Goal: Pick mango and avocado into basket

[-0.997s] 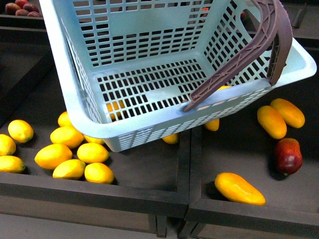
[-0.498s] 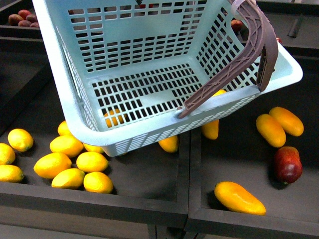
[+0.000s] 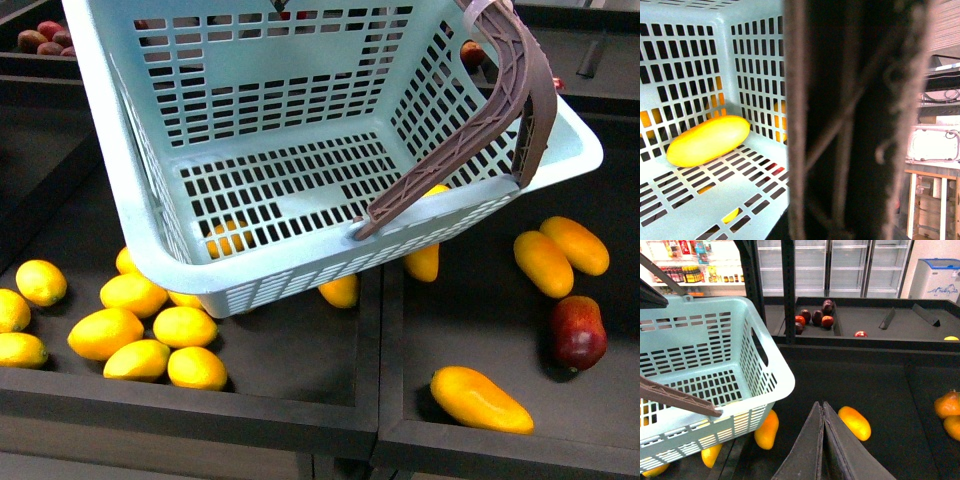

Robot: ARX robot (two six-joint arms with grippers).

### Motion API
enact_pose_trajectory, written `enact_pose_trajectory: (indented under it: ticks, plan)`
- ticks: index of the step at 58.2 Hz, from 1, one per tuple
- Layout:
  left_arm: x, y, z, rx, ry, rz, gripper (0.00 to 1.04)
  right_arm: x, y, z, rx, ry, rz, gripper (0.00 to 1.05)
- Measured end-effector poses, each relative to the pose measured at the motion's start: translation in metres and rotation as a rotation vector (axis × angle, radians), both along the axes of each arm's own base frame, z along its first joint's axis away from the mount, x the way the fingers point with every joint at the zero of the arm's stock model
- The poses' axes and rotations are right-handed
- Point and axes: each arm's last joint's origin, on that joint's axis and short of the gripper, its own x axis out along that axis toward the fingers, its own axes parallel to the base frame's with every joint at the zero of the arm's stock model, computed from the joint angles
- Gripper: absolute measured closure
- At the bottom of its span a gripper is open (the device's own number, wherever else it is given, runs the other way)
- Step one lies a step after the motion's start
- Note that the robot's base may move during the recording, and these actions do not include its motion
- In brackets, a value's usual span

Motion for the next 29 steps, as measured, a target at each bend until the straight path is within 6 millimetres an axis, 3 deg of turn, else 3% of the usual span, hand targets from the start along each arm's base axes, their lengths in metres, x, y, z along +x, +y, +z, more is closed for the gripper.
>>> enact_pose_trajectory:
  ticks: [29]
  plan:
    - [0.000,0.000,0.000,-0.001,0.000,-0.001,1.00,-0.021,0.000,0.006,0.000,-0.020,0.000,1.02]
